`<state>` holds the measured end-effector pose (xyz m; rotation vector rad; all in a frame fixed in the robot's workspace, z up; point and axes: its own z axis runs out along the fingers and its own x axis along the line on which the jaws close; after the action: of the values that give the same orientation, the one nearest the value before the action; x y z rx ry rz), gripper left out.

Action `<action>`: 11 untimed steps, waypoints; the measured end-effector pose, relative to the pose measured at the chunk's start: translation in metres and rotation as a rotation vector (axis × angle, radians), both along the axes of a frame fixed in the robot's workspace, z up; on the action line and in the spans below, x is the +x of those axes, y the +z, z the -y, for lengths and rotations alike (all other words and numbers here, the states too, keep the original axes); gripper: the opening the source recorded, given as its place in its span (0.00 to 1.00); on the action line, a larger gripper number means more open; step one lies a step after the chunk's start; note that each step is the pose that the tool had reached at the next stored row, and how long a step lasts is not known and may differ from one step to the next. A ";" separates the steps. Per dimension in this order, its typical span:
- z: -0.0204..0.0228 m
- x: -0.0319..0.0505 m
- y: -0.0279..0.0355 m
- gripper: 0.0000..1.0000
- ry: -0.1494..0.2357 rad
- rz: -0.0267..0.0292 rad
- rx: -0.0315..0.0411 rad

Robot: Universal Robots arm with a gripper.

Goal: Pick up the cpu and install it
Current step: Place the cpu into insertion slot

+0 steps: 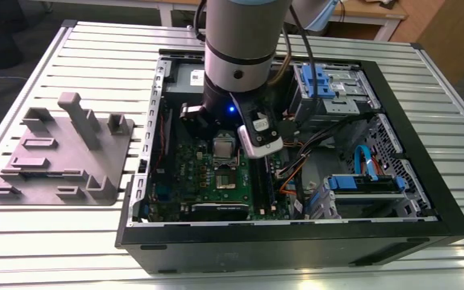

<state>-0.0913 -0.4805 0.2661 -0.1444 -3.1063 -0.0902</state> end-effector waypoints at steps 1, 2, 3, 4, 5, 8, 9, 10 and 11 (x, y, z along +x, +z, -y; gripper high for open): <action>0.0000 0.0000 -0.0014 0.47 0.000 0.0000 0.0000; 0.0000 0.0000 -0.0014 0.47 0.000 0.0000 -0.0001; 0.0000 0.0000 -0.0015 0.47 0.000 0.0000 0.0000; 0.0000 0.0000 -0.0018 0.47 0.000 0.0001 0.0001; 0.0000 0.0000 -0.0023 0.47 0.000 0.0002 0.0004; 0.0000 0.0000 -0.0041 0.47 0.000 0.0001 0.0001; 0.0000 0.0000 -0.0050 0.47 0.000 0.0001 0.0002; 0.0000 0.0000 -0.0058 0.47 0.000 0.0000 0.0000; 0.0000 0.0000 -0.0066 0.47 0.000 0.0001 0.0000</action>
<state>-0.0913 -0.4806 0.2595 -0.1443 -3.1064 -0.0902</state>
